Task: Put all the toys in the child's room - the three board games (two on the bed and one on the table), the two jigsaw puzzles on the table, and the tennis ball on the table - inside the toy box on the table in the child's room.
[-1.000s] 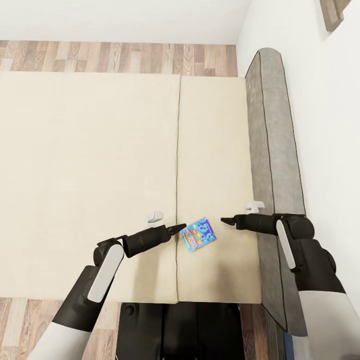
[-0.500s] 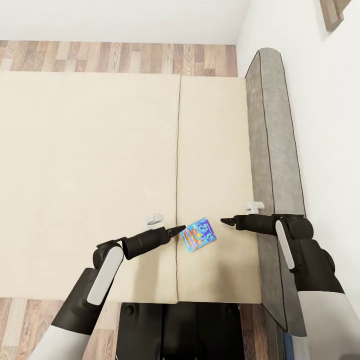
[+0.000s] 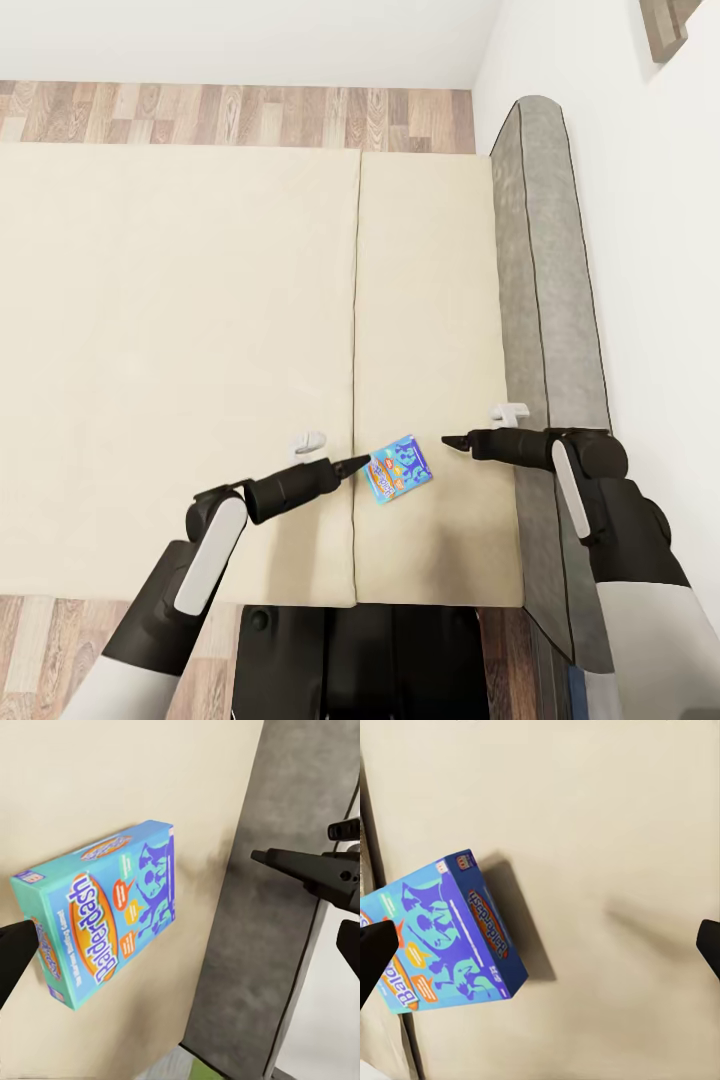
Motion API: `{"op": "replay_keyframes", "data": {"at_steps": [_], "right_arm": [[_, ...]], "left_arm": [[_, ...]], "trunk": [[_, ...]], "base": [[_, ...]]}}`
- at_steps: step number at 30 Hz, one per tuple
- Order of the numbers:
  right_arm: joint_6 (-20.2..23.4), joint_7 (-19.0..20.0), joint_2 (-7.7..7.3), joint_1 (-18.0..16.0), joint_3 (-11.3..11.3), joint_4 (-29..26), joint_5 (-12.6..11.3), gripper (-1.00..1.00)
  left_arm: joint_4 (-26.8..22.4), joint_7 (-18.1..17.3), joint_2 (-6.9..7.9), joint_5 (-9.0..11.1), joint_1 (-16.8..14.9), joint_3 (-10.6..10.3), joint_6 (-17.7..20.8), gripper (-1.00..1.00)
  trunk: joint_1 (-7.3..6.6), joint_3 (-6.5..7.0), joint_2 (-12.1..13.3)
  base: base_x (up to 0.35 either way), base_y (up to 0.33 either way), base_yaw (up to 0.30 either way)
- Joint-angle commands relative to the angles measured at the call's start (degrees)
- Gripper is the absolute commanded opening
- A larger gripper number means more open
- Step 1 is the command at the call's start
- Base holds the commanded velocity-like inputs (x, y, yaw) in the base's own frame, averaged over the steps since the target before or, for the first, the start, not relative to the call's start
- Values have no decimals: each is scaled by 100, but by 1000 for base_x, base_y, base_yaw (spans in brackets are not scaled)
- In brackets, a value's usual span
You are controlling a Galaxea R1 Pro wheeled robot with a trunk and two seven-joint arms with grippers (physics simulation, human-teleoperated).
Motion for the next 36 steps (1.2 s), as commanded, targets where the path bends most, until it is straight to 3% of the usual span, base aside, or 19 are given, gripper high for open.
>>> {"op": "replay_keyframes", "data": {"at_steps": [1, 22, 36], "right_arm": [[28, 23, -1, -2, -6, -5, -2, 100], [-276, 38, 19, -8, 12, 52, -10, 100], [-1029, 178, 17, 3, 70, 333, -4, 100]], "left_arm": [[3, -14, -1, -1, 17, 8, 24, 100], [70, -62, 68, -9, 112, 31, -33, 100], [358, -103, 120, 17, 115, 37, -236, 100]], "trunk": [[2, -3, -5], [2, -3, -5], [2, -3, -5]], "base": [[0, 0, 0], [0, 0, 0], [0, 0, 0]]}}
